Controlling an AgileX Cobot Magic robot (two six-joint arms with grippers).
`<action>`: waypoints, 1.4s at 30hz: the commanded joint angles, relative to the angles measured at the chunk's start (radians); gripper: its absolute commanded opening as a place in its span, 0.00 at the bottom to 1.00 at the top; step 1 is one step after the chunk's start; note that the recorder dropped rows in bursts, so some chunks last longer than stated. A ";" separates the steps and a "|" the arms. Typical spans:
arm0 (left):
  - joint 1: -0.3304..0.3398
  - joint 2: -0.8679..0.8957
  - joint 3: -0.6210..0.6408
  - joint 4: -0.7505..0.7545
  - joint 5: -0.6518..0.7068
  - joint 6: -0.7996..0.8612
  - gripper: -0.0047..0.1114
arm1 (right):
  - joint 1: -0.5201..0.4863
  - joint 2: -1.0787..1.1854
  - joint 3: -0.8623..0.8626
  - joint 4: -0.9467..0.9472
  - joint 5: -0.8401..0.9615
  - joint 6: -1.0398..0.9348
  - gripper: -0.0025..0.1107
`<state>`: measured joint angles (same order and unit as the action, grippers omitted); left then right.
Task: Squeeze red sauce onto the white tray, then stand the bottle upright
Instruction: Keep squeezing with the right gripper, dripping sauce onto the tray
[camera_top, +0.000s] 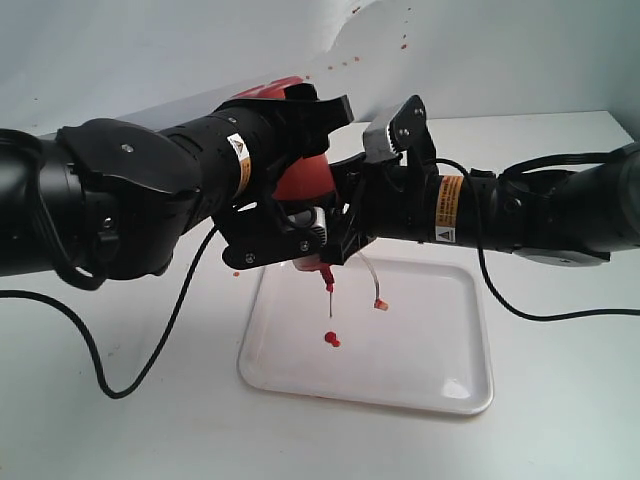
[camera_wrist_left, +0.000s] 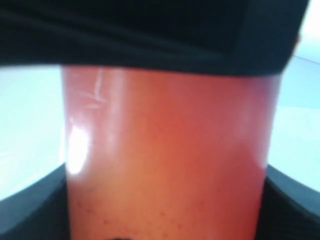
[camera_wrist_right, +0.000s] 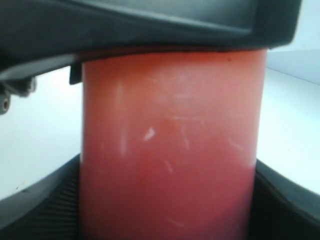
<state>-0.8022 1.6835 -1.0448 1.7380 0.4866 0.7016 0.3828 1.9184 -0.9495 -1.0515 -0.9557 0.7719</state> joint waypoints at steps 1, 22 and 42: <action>-0.005 -0.009 -0.014 0.006 0.006 -0.010 0.04 | 0.004 -0.007 -0.008 0.036 -0.013 -0.013 0.10; -0.005 -0.009 -0.014 0.006 0.006 -0.010 0.04 | 0.004 -0.007 -0.008 0.042 -0.037 -0.013 0.95; -0.005 -0.009 -0.014 0.006 0.006 -0.010 0.04 | 0.006 -0.007 -0.008 0.045 -0.072 -0.009 0.06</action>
<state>-0.8022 1.6835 -1.0487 1.7348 0.4866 0.6999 0.3831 1.9184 -0.9495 -1.0324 -0.9615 0.7523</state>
